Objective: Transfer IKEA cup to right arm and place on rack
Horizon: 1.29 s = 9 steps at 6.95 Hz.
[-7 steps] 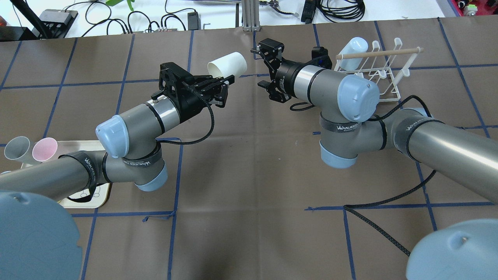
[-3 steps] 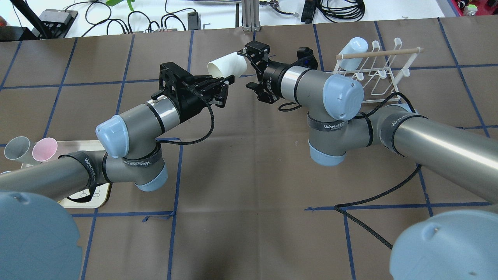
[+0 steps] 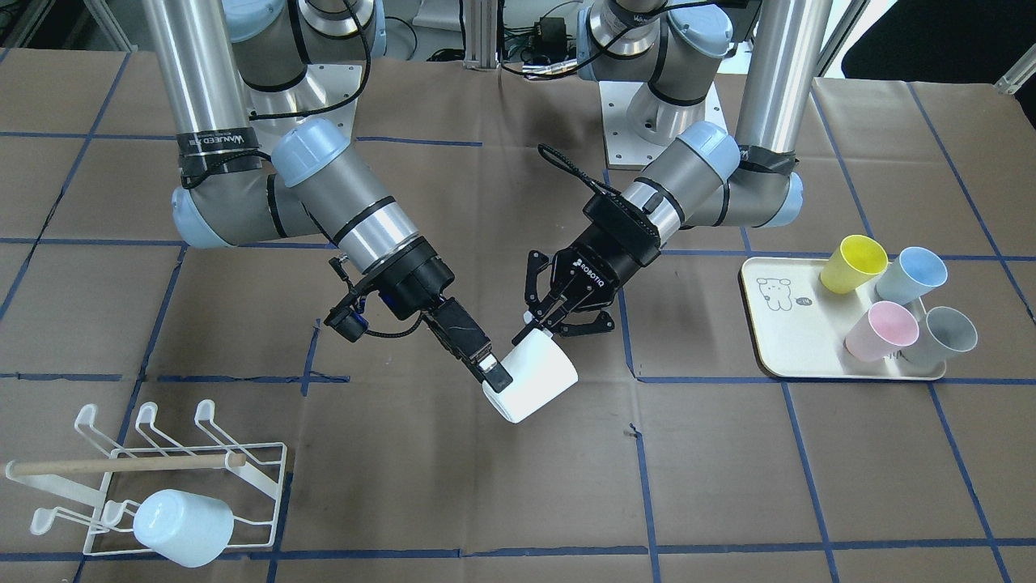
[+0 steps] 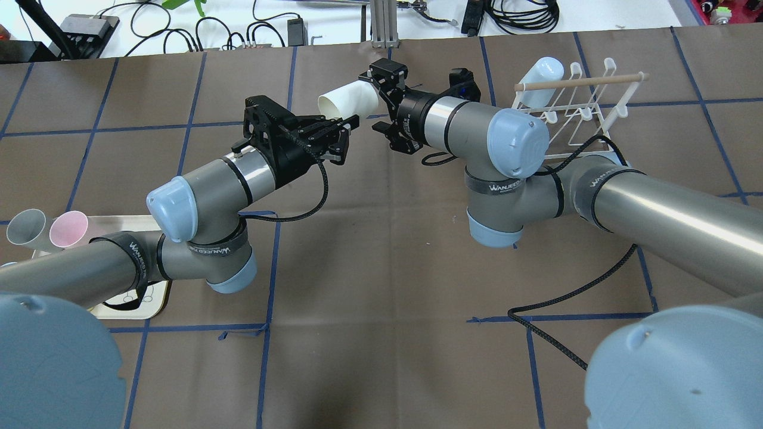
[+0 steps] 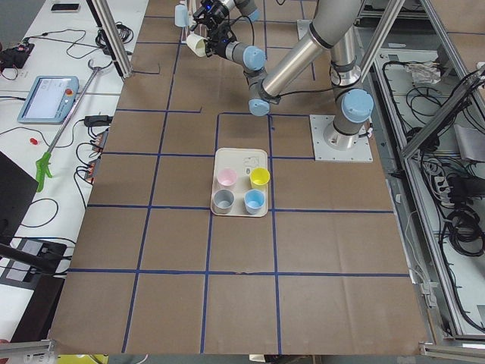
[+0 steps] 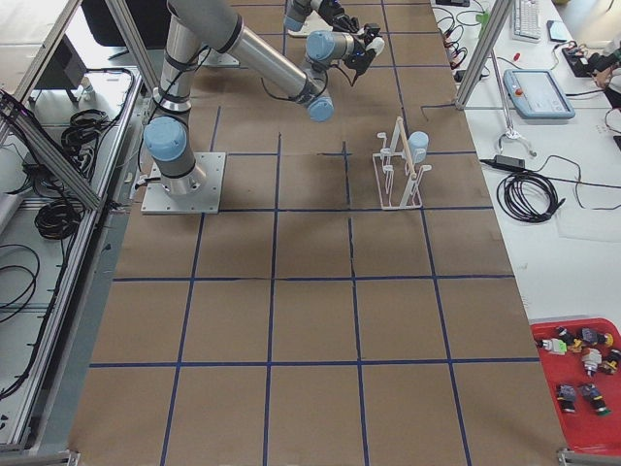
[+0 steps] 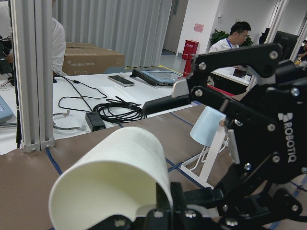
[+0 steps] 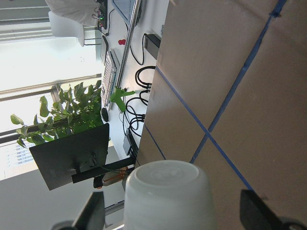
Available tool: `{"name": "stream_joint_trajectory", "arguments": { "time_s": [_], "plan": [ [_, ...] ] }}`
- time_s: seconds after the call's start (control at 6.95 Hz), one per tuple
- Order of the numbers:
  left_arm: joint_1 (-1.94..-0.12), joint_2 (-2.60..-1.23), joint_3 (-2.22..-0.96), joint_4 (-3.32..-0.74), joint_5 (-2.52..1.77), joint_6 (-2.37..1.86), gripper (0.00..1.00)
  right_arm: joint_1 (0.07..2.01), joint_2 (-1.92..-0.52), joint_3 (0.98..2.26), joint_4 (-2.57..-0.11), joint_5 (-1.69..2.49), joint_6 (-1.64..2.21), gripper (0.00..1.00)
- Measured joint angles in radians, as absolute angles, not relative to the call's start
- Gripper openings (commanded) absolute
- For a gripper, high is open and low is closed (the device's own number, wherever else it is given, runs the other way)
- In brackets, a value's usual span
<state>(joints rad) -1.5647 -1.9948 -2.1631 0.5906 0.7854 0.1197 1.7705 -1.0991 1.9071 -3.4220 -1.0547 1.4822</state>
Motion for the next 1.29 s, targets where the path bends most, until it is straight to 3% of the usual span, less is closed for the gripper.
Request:
{"name": "stream_joint_trajectory", "arguments": {
  "time_s": [1.29],
  "plan": [
    [-1.565, -1.993, -2.162, 0.589, 0.785, 0.12, 0.03, 1.799, -1.056, 1.868, -3.421, -1.062, 1.485, 0.96]
  ]
}}
